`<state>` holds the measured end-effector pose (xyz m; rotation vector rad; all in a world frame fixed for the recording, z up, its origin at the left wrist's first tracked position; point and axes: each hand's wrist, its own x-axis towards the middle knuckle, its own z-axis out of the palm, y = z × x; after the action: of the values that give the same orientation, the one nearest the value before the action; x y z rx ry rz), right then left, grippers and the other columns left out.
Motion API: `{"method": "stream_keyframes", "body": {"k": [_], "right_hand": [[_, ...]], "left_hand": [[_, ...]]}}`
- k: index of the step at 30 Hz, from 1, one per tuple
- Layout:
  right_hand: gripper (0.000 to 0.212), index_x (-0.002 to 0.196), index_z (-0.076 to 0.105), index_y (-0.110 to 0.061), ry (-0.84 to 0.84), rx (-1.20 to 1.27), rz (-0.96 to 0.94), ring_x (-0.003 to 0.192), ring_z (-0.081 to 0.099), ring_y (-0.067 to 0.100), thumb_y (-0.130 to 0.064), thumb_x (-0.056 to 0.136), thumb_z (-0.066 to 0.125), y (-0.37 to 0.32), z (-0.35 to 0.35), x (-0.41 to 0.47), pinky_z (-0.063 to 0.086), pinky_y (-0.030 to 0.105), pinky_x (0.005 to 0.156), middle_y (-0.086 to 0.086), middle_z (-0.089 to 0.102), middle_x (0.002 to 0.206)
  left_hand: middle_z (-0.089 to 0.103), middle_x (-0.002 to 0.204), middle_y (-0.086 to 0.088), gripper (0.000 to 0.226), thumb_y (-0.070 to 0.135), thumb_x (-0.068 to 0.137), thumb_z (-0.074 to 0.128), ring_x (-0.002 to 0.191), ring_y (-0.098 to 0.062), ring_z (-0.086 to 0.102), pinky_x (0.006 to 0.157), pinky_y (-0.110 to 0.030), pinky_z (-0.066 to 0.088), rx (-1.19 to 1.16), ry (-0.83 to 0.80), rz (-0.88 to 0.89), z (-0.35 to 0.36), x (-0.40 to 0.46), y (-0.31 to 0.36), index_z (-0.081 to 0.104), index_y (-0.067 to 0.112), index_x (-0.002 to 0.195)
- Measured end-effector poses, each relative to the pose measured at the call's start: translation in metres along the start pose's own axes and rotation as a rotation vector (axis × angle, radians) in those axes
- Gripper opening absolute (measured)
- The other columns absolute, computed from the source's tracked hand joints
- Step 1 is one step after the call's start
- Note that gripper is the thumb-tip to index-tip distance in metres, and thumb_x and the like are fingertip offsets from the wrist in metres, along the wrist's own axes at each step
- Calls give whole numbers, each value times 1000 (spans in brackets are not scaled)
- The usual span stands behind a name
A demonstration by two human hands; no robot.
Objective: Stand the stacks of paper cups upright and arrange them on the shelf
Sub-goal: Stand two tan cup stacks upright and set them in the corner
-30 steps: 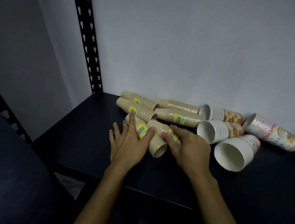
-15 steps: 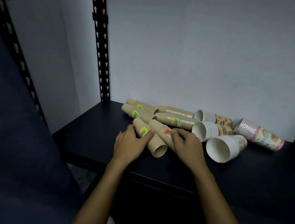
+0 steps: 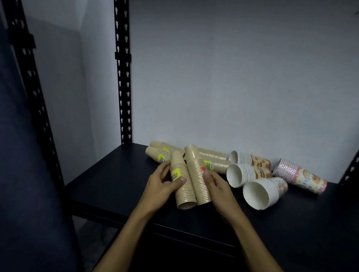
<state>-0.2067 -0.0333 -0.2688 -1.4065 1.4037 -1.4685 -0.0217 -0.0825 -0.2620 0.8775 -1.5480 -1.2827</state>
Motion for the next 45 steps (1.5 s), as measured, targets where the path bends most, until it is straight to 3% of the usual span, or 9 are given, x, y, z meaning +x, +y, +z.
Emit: {"method": "stream_keyframes", "body": {"k": [6, 12, 15, 17, 23, 32, 37, 41, 45], "right_hand": [[21, 120, 64, -21, 22, 120, -2, 110, 71, 22, -25, 103, 53, -4, -2, 20, 57, 25, 84, 3, 77, 111], [45, 137, 46, -25, -19, 77, -67, 126, 62, 17, -28, 95, 61, 9, -3, 20, 48, 40, 107, 2, 67, 133], [43, 138, 44, -25, -28, 58, -68, 126, 61, 13, -24, 97, 59, 12, -3, 20, 47, 42, 110, 0, 66, 133], [43, 138, 44, -26, -36, 58, -68, 127, 61, 12, -24, 98, 58, 13, -2, 21, 47, 41, 110, -2, 66, 134], [53, 138, 46, -23, -55, 58, -65, 126, 60, 6, -28, 90, 68, 11, -1, 19, 48, 33, 108, -6, 65, 133], [52, 133, 54, -17, -64, -14, -67, 117, 67, 10, -10, 87, 77, 11, 0, 15, 53, 32, 101, -6, 70, 126], [58, 131, 56, -20, -76, -31, -37, 116, 67, 9, -17, 80, 85, 9, -2, 17, 53, 33, 101, -6, 71, 125], [54, 132, 58, -15, -137, 58, 42, 120, 65, 11, 9, 85, 69, 11, -11, 17, 50, 33, 106, -2, 71, 127], [53, 131, 59, -12, -106, -11, 8, 118, 67, 10, 2, 83, 77, 14, -9, 15, 51, 31, 105, -1, 71, 126]], "left_hand": [[59, 141, -6, 84, 0, 86, 76, 118, -15, 67, 99, -30, 53, 3, -8, 135, 6, 22, 2, 32, 22, 154], [55, 146, 4, 85, 5, 88, 76, 132, -12, 57, 109, -35, 47, 83, -22, 227, 4, 24, -17, 29, 30, 155], [60, 136, 25, 83, 4, 89, 73, 128, -2, 57, 106, -25, 47, 141, -37, 246, 3, 22, -19, 32, 46, 147], [61, 134, 26, 82, 6, 89, 73, 125, -2, 59, 103, -25, 49, 174, -36, 231, 1, 23, -22, 32, 51, 144], [62, 139, 11, 71, 15, 89, 75, 128, -6, 58, 112, -43, 45, 206, -133, 125, -6, 26, -30, 41, 32, 149], [68, 125, 11, 68, 19, 78, 85, 111, -4, 67, 101, -36, 54, 287, -53, 108, -1, 28, -33, 53, 30, 137], [64, 133, 10, 81, 37, 71, 88, 119, -9, 63, 103, -40, 53, 313, -78, 84, -5, 29, -31, 50, 30, 141], [63, 138, 10, 76, 19, 80, 82, 129, -8, 57, 113, -42, 44, 225, -171, 49, -11, 27, -31, 46, 28, 147], [65, 134, 10, 84, 38, 68, 83, 126, -9, 60, 110, -43, 47, 228, -140, 49, -11, 27, -32, 48, 31, 144]]}}
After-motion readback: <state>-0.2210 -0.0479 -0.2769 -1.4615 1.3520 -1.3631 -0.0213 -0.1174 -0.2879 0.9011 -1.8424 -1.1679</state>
